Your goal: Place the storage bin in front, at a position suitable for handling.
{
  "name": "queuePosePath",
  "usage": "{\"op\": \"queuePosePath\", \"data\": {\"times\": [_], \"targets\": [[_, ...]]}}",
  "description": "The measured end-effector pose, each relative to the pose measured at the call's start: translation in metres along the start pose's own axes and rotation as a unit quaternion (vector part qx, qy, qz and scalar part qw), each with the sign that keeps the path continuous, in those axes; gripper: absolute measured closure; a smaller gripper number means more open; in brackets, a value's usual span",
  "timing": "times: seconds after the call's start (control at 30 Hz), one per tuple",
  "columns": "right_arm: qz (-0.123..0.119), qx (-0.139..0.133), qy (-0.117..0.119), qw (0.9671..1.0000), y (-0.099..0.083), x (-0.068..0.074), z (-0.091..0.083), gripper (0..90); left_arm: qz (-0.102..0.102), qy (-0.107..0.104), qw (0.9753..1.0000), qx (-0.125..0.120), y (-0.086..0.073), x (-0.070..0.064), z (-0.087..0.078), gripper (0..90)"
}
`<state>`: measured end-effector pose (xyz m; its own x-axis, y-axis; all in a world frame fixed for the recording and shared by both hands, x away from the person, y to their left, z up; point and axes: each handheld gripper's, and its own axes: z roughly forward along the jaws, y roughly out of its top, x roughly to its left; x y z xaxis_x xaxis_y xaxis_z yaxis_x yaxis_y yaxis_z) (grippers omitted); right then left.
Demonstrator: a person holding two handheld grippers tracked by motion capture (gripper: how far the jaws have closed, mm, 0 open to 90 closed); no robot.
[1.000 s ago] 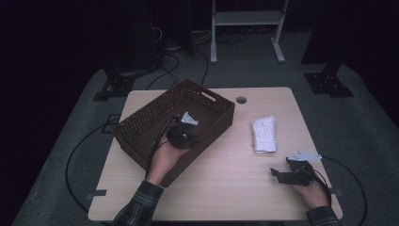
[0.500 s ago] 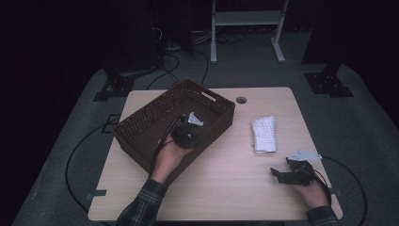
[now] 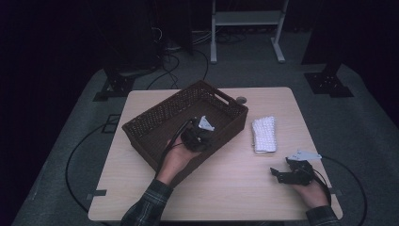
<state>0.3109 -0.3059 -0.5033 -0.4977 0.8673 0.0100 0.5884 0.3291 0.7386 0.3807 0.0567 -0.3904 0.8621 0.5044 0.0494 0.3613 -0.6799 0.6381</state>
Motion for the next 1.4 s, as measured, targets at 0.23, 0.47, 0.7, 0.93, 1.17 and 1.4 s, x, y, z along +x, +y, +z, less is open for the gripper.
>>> {"op": "queuePosePath", "data": {"times": [0.23,0.47,0.7,0.93,1.17,1.4], "targets": [[0.000,0.000,0.000,1.0000,0.000,0.000,0.000,17.9,0.016,-0.018,0.9997,0.000,-0.011,-0.002,-0.010,81.9],[0.001,-0.001,0.000,1.0000,0.000,0.000,0.000,17.9,0.028,-0.023,0.9992,0.019,-0.022,-0.001,-0.023,82.6],[0.000,0.000,0.000,1.0000,0.000,0.000,0.000,17.9,0.032,-0.025,0.9989,0.024,-0.028,0.000,-0.029,82.6],[0.000,0.000,-0.001,1.0000,0.000,0.000,0.000,17.9,0.002,-0.035,0.9993,-0.009,-0.032,0.007,-0.046,63.9],[0.001,0.000,-0.001,1.0000,0.000,0.000,0.000,17.9,-0.025,-0.048,0.9979,-0.036,-0.049,0.012,-0.068,44.6],[0.001,0.000,-0.001,1.0000,0.000,0.000,0.000,17.9,-0.048,-0.033,0.9966,-0.058,-0.066,0.015,-0.084,30.3]]}}
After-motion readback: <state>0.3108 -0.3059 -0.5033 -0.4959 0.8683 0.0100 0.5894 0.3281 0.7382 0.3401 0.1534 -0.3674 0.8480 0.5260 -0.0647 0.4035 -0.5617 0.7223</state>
